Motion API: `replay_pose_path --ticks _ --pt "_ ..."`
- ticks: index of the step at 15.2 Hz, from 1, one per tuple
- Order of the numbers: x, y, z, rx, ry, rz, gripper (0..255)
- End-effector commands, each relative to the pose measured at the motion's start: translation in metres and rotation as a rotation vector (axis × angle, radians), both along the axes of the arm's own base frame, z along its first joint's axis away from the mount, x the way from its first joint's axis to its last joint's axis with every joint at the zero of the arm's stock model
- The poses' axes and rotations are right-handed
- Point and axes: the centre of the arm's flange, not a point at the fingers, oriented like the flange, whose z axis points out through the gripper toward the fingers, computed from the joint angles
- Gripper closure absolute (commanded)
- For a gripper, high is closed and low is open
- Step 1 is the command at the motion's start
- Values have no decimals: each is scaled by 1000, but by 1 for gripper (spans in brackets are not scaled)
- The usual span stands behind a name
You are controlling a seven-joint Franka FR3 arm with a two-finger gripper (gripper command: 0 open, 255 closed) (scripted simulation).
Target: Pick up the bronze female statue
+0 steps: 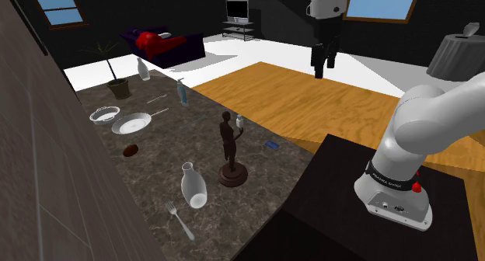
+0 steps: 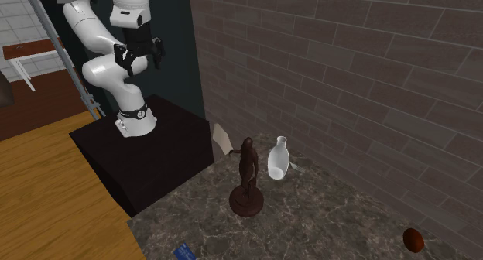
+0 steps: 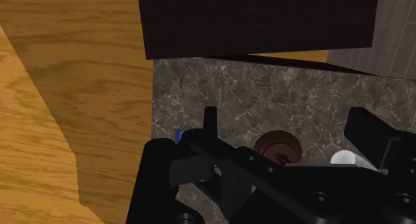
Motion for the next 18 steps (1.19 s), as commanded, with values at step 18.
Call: replay_pose_path --ticks 18 --pt "129 31 -154 123 -161 178 0"
